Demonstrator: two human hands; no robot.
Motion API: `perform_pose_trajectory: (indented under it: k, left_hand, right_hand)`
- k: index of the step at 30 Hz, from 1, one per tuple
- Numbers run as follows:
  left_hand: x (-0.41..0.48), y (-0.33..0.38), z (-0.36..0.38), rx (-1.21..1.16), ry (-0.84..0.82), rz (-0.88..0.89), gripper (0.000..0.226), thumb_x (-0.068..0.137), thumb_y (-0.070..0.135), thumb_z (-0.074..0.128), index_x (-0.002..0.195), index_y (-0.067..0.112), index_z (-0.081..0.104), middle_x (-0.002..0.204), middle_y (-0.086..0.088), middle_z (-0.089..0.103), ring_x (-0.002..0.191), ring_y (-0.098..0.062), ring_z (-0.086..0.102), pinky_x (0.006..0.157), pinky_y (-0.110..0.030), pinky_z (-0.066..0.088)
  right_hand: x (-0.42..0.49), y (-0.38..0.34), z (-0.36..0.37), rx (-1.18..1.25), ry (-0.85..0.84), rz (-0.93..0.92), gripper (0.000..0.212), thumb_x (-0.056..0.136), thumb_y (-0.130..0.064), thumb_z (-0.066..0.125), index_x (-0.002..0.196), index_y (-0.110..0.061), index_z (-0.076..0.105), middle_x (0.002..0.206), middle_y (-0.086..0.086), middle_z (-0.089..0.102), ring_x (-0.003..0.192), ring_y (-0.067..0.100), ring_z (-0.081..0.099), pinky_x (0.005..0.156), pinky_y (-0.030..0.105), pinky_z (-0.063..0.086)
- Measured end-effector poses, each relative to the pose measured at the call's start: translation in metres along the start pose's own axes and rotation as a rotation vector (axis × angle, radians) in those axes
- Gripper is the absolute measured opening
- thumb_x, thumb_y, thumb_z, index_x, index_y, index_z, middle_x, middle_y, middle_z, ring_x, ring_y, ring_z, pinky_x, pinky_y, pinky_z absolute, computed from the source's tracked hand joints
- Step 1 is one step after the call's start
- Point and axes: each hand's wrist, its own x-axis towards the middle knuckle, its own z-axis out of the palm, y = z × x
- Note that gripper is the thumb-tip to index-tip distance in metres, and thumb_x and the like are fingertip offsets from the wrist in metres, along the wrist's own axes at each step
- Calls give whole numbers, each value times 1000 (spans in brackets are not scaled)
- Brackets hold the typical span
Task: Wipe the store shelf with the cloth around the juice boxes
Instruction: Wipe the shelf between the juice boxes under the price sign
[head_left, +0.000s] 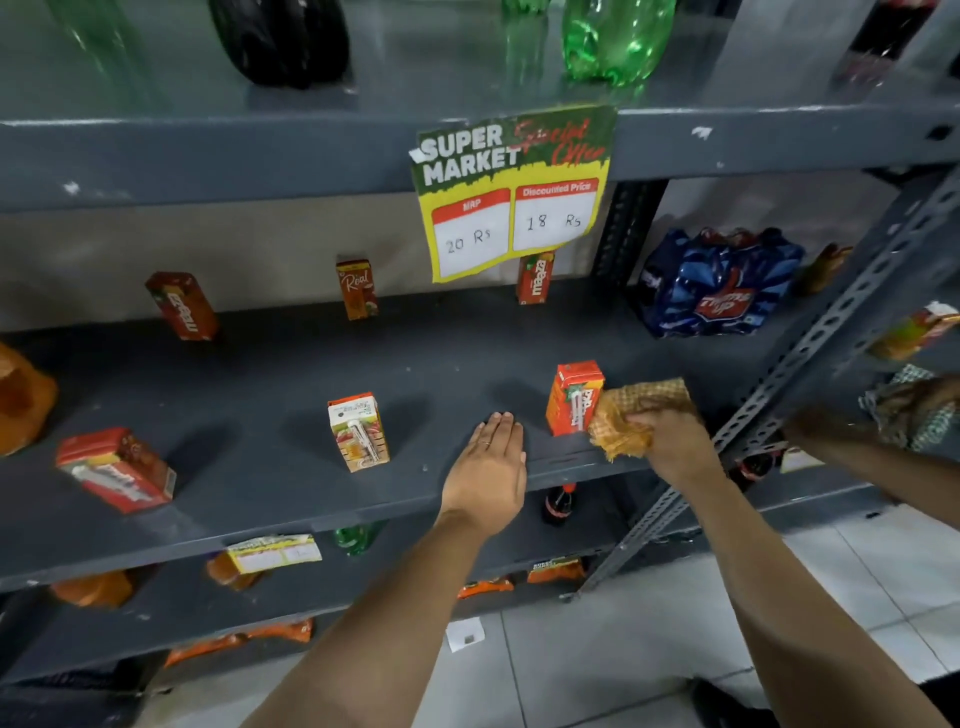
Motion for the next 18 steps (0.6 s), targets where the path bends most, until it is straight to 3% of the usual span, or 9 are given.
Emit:
perform_pose_trajectory:
  k: [7, 9, 11, 13, 15, 18]
  left_hand:
    - [-3, -1, -9, -45, -22, -2, 53, 103, 30, 19, 150, 5, 20, 159, -11, 20, 148, -22, 11, 121, -32, 3]
    - [-7, -1, -19, -80, 3, 22, 52, 104, 28, 21, 151, 7, 20, 160, -8, 16, 148, -21, 10, 120, -30, -2]
    - [-16, 6, -36, -131, 107, 92, 50, 103, 24, 25, 150, 9, 25, 158, -2, 14, 147, -20, 15, 119, -34, -4]
    - [-28, 20, -62, -207, 263, 178, 48, 100, 22, 33, 145, 9, 37, 154, 3, 21, 144, -19, 27, 120, -39, 10]
    - [-36, 36, -103, -297, 458, 325, 50, 94, 17, 45, 143, 10, 41, 155, 1, 30, 141, -19, 33, 117, -39, 23]
    - [-37, 53, -187, -296, 760, 604, 64, 84, 8, 56, 145, 12, 37, 152, -7, 37, 139, -29, 37, 114, -48, 28]
  right_hand:
    - [-42, -2, -8, -153, -15, -69, 42, 89, -9, 56, 122, -31, 68, 133, -6, 62, 122, 20, 56, 105, 30, 43]
    - [-58, -1, -12, -134, -71, -76, 42, 91, -10, 52, 124, -34, 66, 130, -9, 63, 117, 18, 59, 100, 27, 44]
    - [-76, -2, -25, -11, -176, -17, 51, 92, -6, 48, 132, -35, 58, 130, -9, 62, 112, 18, 62, 95, 29, 49]
    - [-94, -3, -48, 235, -266, 3, 60, 91, -2, 49, 137, -41, 50, 129, -13, 62, 110, 22, 64, 92, 38, 53]
    - [-114, -12, -89, 535, -265, -72, 65, 89, 7, 54, 131, -42, 55, 123, -18, 65, 113, 25, 65, 94, 46, 53]
    - [-140, -35, -177, 792, -4, -284, 64, 84, 14, 60, 114, -42, 70, 116, -13, 72, 114, 8, 65, 95, 23, 52]
